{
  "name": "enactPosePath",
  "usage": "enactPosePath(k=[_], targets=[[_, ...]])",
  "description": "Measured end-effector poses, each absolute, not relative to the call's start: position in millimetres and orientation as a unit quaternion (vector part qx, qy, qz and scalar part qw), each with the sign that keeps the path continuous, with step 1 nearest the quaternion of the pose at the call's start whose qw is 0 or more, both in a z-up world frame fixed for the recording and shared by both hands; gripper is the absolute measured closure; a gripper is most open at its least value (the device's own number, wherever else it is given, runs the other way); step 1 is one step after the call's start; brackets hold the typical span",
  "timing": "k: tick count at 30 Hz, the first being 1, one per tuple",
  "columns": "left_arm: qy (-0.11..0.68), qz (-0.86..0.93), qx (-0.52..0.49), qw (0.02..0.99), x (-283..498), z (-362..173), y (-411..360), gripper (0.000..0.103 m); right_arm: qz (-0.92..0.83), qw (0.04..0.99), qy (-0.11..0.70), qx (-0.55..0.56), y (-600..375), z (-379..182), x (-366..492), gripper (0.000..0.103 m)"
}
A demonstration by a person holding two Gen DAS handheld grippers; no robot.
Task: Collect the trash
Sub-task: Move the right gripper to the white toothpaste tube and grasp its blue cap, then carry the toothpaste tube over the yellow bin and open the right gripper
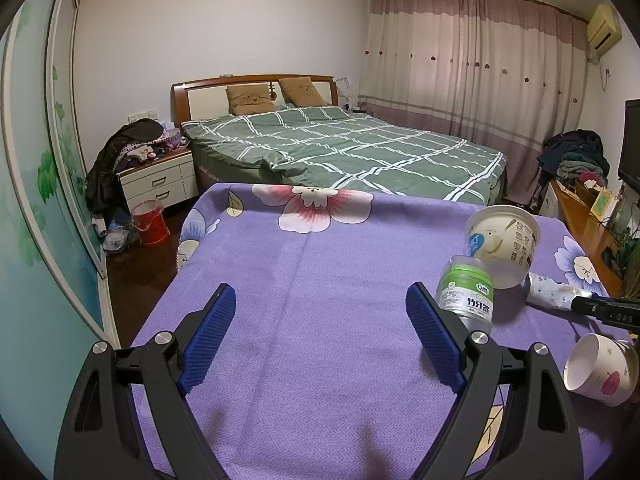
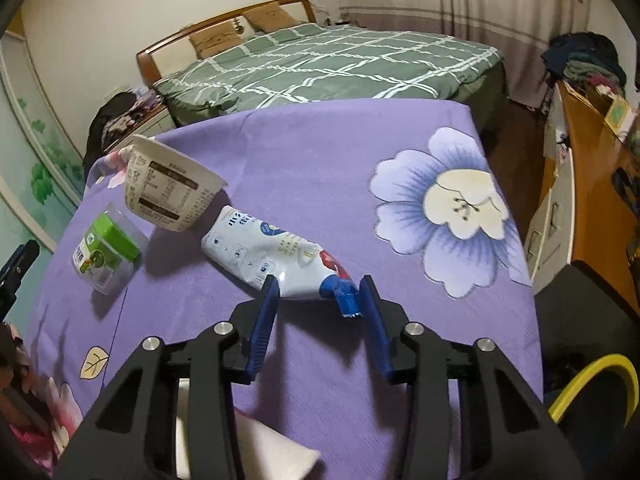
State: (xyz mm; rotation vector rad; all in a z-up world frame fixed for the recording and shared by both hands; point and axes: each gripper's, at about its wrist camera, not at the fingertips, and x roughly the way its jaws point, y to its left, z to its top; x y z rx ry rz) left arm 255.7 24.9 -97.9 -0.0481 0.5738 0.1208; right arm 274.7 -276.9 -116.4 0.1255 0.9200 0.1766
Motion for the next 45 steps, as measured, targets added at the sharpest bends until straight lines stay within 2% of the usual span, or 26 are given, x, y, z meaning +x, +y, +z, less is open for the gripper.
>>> enactPosePath(k=[12,25,34,42,45], targets=[[0.284,0.058,-0.019,0.957,254,-95,23,0.017,0.038,0.9,0.426,0.083,-299,-101,246,0.068],[0.283,0.055,-0.016,0.957,254,-95,20,0.017,-0.051,0.917,0.369,0.144,-385,-81,151,0.068],[0.285,0.04,-0.012,0.957,254,-97,17,0.017,-0.21,0.895,0.364,0.151,-470,-104,79,0.067],[0.28,0.002,0.004,0.96,246,-89,-7,0.017,-0.257,0.872,0.386,0.156,-496,-137,65,0.066],[0.279,-0.019,0.012,0.96,240,-84,-23,0.017,-0.266,0.87,0.386,0.15,-496,-140,66,0.058]])
